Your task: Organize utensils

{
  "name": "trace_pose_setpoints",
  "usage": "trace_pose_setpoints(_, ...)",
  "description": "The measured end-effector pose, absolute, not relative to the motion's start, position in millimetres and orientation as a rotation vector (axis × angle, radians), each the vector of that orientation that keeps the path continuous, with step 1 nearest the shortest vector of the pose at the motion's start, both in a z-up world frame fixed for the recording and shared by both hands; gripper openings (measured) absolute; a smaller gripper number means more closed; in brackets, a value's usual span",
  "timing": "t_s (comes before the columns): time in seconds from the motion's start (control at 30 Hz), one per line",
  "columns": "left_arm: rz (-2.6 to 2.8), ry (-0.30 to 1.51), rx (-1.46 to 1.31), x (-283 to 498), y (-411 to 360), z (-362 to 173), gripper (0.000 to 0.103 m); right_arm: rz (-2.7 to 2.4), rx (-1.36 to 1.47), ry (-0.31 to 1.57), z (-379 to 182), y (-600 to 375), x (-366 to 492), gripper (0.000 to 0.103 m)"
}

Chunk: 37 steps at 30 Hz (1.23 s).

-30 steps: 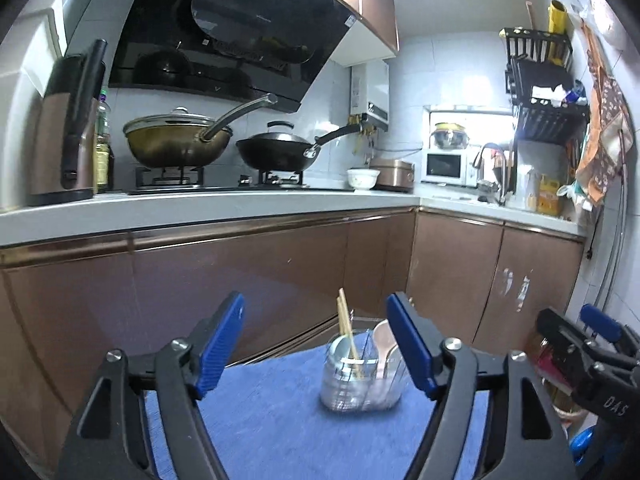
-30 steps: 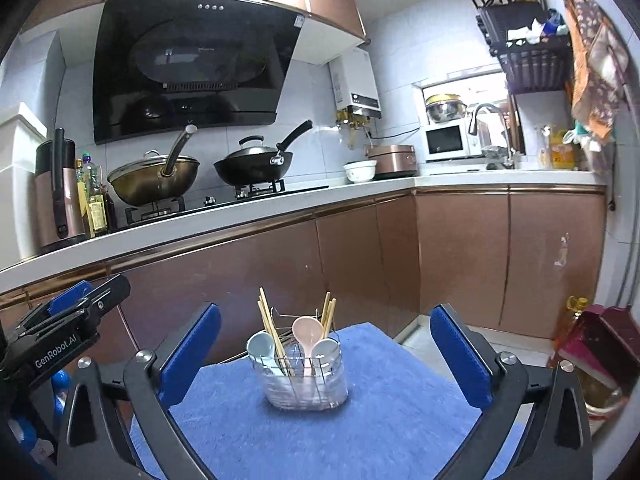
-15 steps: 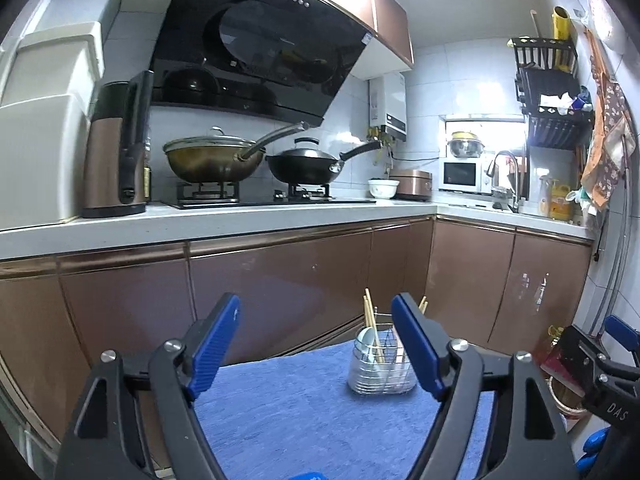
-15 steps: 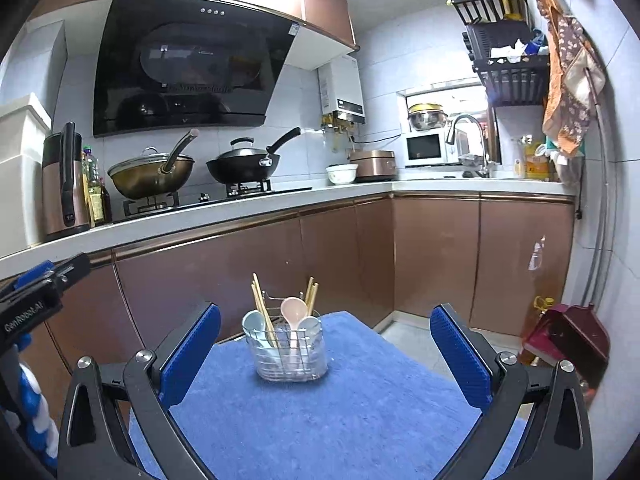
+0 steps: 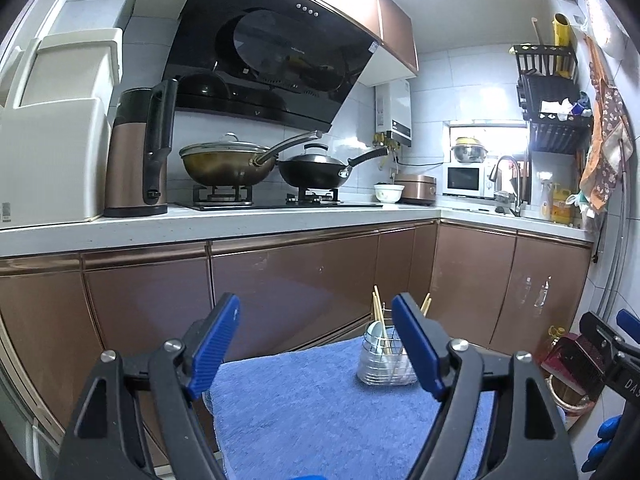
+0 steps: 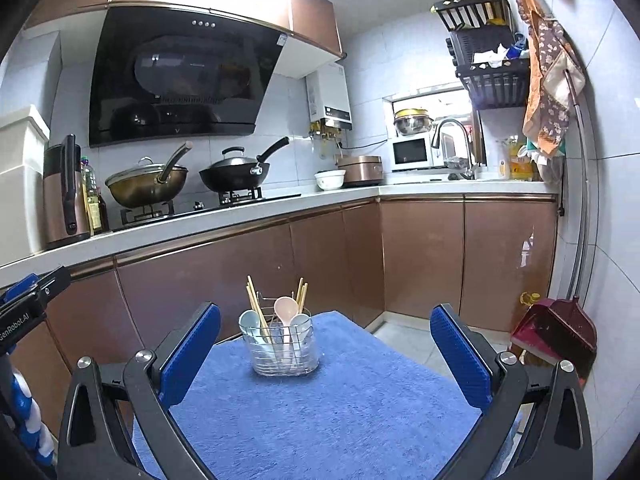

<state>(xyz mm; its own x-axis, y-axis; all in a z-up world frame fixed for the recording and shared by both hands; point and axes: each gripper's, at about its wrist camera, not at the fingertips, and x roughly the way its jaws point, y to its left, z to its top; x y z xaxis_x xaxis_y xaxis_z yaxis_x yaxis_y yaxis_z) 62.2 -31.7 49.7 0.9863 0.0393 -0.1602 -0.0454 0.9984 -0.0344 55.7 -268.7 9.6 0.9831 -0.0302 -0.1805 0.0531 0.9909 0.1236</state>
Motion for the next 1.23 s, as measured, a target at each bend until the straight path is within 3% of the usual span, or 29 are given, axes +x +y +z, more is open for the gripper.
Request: trace_pose_setpoints(1.23, 0.045, 0.18, 0.013, 52.9, -42.3, 45.0, 0.077, -0.068, 0.075, 0.212, 11.7, -263.4, 41.4, 0.103)
